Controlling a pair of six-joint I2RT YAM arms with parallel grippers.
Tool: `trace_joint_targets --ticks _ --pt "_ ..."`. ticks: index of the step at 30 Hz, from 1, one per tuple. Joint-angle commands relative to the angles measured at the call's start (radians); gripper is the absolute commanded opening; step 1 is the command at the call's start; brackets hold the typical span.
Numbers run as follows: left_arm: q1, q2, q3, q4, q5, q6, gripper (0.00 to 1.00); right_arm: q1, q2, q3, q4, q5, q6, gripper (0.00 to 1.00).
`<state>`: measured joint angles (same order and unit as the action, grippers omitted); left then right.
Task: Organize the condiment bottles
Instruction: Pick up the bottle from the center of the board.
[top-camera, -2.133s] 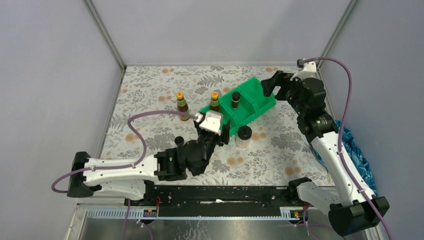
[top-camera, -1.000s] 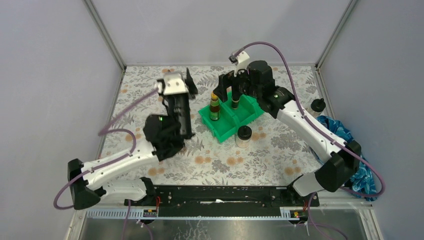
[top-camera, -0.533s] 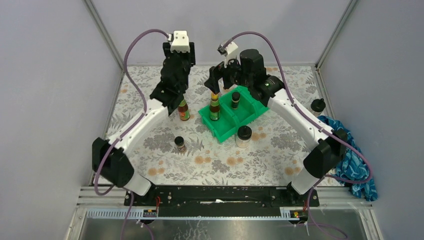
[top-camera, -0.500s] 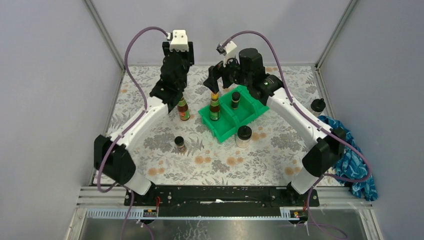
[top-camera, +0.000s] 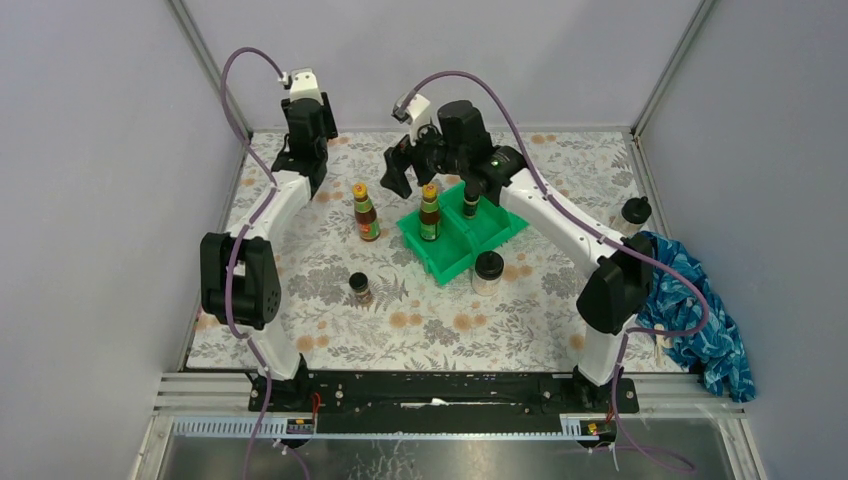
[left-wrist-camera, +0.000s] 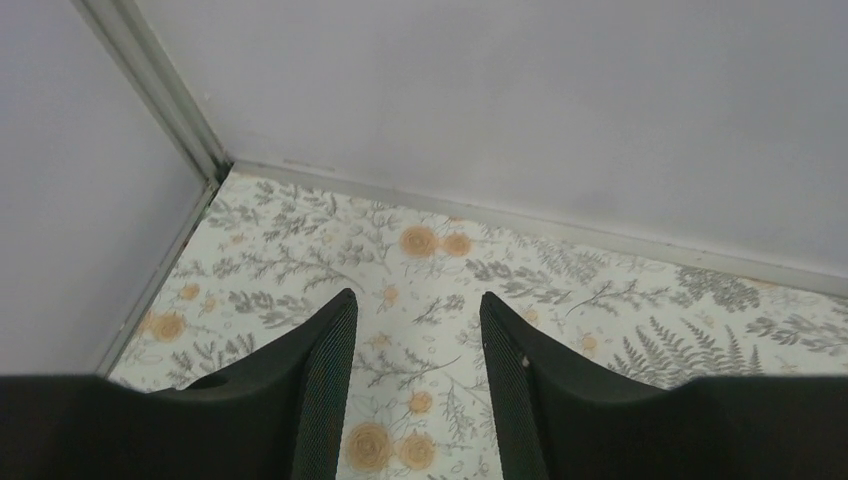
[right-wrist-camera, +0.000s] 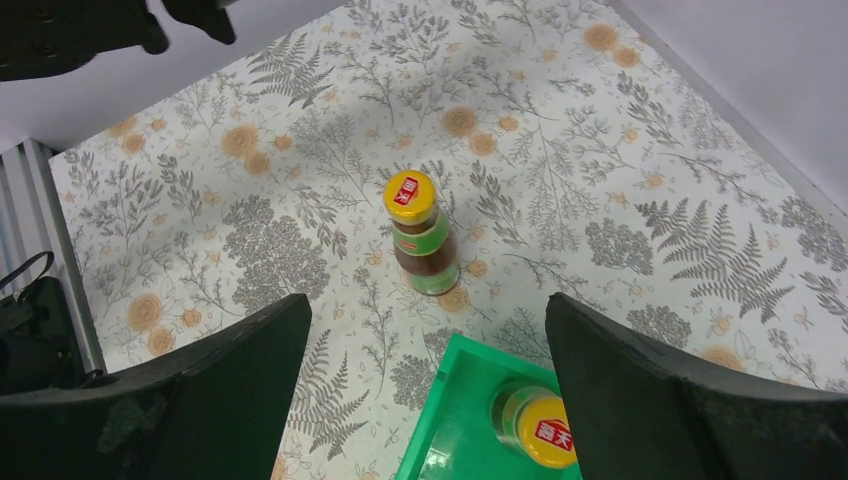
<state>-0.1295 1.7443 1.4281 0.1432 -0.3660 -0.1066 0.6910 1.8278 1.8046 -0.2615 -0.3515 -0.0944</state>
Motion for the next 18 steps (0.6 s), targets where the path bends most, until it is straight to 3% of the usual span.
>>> trace_joint_targets --ticks 1,14,18 --pt "0.037 0.011 -0.064 0.067 0.028 -0.013 0.54 0.034 0.022 0.063 -0.005 -0.012 -0.039 0.95" --pt "0.105 0.002 -0.363 0.357 0.148 0.05 0.55 0.074 0.082 0.058 0.022 -0.011 -0.1 0.96" --pt "0.117 -0.034 -0.46 0.447 0.183 0.07 0.59 0.075 0.093 0.03 0.058 -0.01 -0.106 0.96"
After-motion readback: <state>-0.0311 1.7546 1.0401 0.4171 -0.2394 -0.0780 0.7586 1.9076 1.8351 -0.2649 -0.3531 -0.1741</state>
